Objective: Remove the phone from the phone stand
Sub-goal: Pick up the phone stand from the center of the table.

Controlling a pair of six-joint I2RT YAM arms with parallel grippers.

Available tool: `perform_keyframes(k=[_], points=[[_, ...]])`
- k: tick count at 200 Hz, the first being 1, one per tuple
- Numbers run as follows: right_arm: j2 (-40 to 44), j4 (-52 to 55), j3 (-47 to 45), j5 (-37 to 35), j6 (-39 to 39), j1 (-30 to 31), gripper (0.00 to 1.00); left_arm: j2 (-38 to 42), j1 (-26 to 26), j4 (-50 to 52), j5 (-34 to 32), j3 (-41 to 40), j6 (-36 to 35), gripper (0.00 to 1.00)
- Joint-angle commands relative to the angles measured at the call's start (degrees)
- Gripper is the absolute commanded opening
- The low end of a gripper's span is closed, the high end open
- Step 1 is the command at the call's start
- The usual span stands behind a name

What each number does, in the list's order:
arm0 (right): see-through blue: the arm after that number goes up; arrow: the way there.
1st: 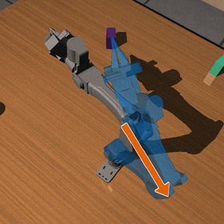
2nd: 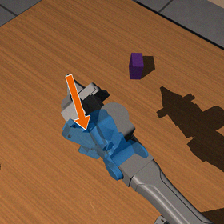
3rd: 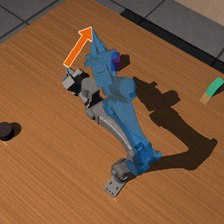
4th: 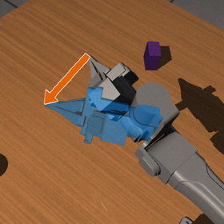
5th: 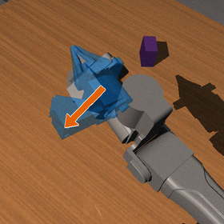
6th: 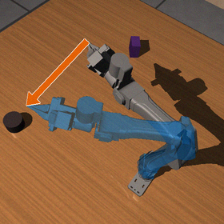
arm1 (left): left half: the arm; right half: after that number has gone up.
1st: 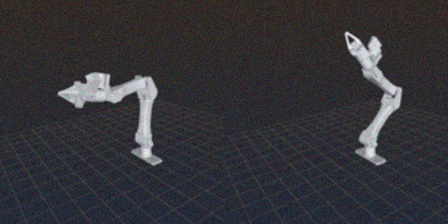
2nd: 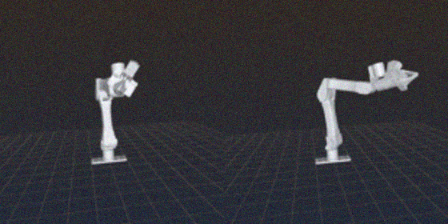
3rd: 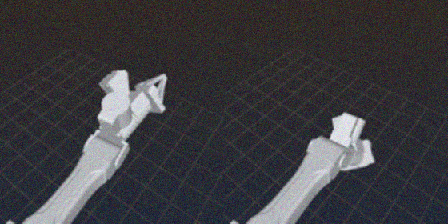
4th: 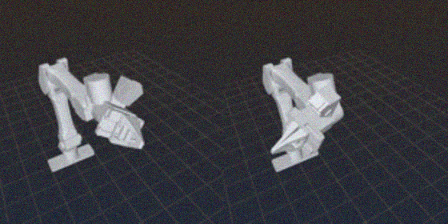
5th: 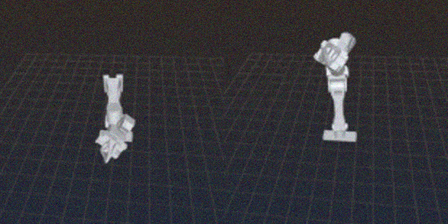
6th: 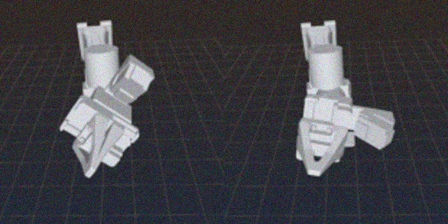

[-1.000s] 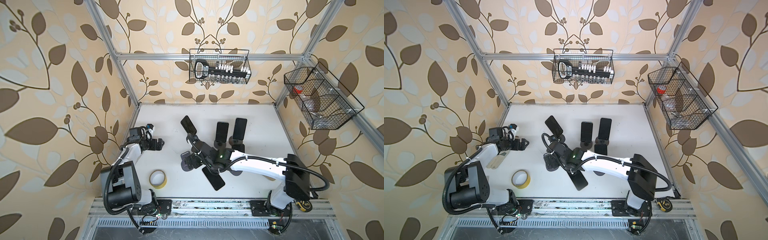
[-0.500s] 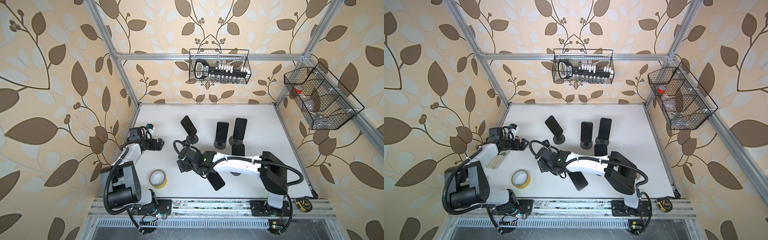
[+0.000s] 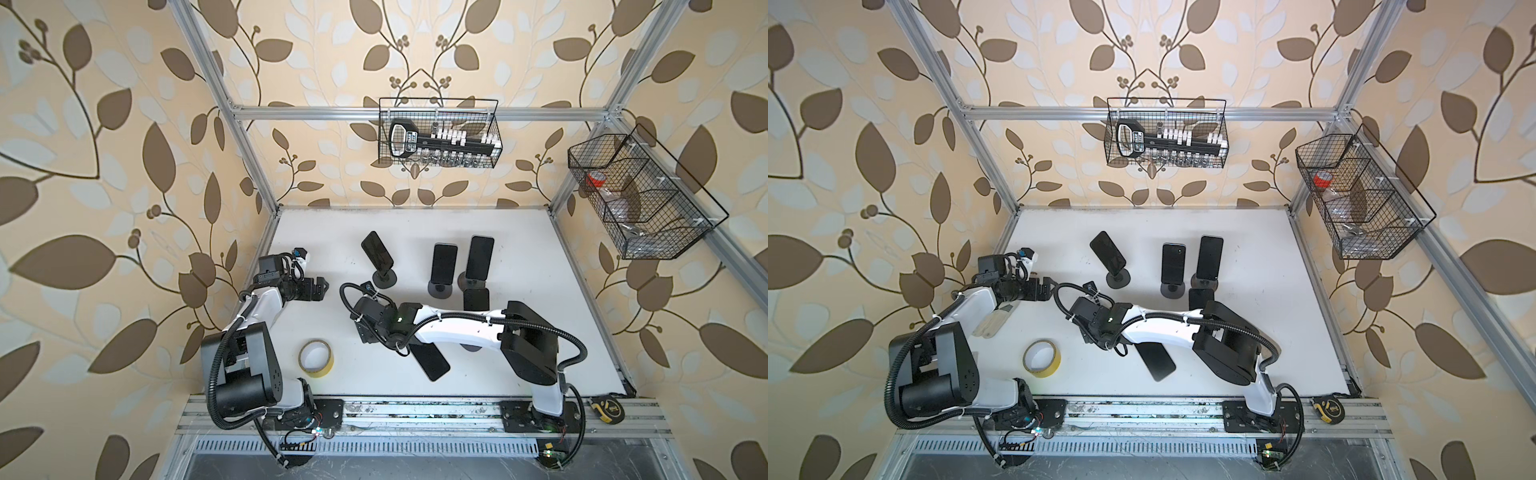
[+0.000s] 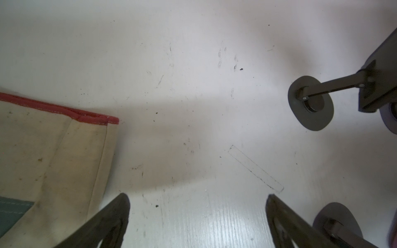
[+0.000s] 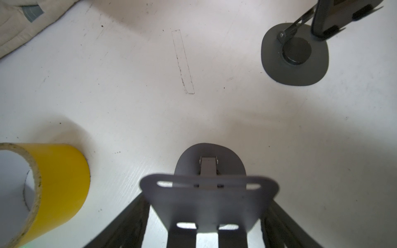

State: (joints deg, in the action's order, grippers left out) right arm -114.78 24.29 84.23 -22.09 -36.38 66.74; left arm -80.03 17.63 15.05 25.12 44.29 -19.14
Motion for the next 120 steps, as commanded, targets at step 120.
perform_keyframes(k=[120], points=[[0.32, -0.75, -0.39, -0.91, -1.68, 0.07, 0.63, 1.03, -0.05, -0.53, 1.77, 1.06, -0.73, 0.99]])
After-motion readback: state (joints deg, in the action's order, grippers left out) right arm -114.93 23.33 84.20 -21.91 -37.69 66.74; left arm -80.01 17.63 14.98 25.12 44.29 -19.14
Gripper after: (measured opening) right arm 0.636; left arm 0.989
